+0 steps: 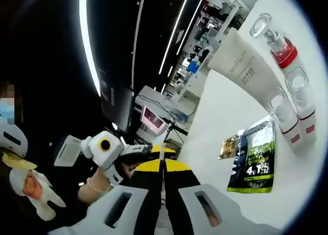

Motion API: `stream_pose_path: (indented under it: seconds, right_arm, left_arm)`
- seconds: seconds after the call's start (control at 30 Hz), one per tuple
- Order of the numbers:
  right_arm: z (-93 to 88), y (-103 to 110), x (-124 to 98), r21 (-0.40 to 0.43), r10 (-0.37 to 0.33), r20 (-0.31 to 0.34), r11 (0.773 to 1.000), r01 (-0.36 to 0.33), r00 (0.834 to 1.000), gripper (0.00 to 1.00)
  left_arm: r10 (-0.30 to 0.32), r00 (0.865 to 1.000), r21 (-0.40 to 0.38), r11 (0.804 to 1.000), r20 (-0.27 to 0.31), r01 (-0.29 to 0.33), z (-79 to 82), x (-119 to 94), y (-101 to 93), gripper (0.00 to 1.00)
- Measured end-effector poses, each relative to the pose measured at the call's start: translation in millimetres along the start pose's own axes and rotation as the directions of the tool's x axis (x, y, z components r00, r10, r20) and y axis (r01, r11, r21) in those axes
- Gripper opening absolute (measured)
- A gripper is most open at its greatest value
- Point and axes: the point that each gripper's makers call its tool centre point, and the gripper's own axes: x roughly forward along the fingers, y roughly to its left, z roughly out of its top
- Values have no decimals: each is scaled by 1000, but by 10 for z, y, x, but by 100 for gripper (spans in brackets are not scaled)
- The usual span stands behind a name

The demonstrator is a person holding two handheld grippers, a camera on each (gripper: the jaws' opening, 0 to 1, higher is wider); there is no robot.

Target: Arrange the skincare products in the storage area until every visible bottle or jar stands upright without overlapping.

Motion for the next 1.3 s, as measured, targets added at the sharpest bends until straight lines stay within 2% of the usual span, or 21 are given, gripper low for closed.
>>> stream_pose_path:
  seconds: [0.07,0.1,0.13,0.17,0.23,0.27,0.3,0.4,0.47,0.57,0.6,0.67,0.73,0.77,0.83,0.9,1.0,1.07,1.17,1.3]
  right_arm:
    - [16,-16,-1,26,0,26,1000,0,1000,1]
    - [15,-15,4,31,2,34,1000,-3,999,1]
    - [14,-11,10,41,0,40,999,-2,999,1]
    - [11,-6,21,50,0,45,999,-2,999,1]
    - [4,17,42,60,6,52,998,-10,999,1]
    - [1,24,51,64,8,54,998,-11,998,1]
    - [-4,31,60,67,10,55,998,-14,998,1]
    - [-43,57,94,71,13,49,997,-17,999,1]
    - [-62,49,102,72,10,43,997,-13,999,1]
    - [-99,29,113,72,1,33,997,-3,999,1]
    - [-117,20,116,73,-7,29,997,4,1000,1]
    - [-152,-17,122,75,-29,19,997,27,999,1]
    - [-199,-61,138,70,-58,3,996,57,998,1]
    - [-230,-95,143,57,-80,-12,995,81,997,1]
    - [-298,-155,175,24,-123,-36,992,124,992,1]
    - [-357,-206,210,16,-157,-57,987,158,986,1]
    - [-412,-232,254,-3,-171,-70,985,171,983,2]
    - [-430,-228,273,-17,-169,-70,986,169,983,2]
    - [-467,-256,312,-38,-177,-83,984,174,981,2]
    - [-470,-298,345,-76,-185,-81,981,179,979,4]
  left_arm:
    - [-3,992,-147,989,124,21,135,-3,-82,52]
    - [18,984,-229,973,178,24,160,-24,-80,50]
    - [32,979,-276,961,202,25,153,-36,-68,47]
    - [51,972,-349,936,231,34,92,-57,-19,44]
    - [73,962,-409,911,264,43,35,-69,6,36]
    - [87,955,-466,883,284,58,8,-75,16,33]
    - [86,953,-490,869,291,71,-13,-71,-4,29]
    - [102,932,-556,823,348,117,-5,-101,-16,21]
    - [124,924,-585,802,363,122,-14,-122,12,17]
    - [152,919,-606,788,363,109,-64,-150,25,1]
    - [158,920,-614,782,360,106,-84,-157,22,0]
    - [144,930,-621,776,337,105,-113,-146,-31,0]
    - [167,937,-625,778,307,66,-149,-142,-23,0]
    - [180,945,-624,780,272,31,-203,-143,1,0]
    - [210,952,-625,780,224,-25,-276,-142,54,0]
    - [228,951,-617,785,210,-52,-308,-151,92,0]
    - [249,948,-635,769,199,-69,-344,-188,149,0]
    - [258,947,-633,770,194,-80,-362,-211,182,0]
    - [268,949,-613,782,167,-113,-421,-235,230,0]
    - [273,948,-613,781,165,-118,-449,-265,299,0]
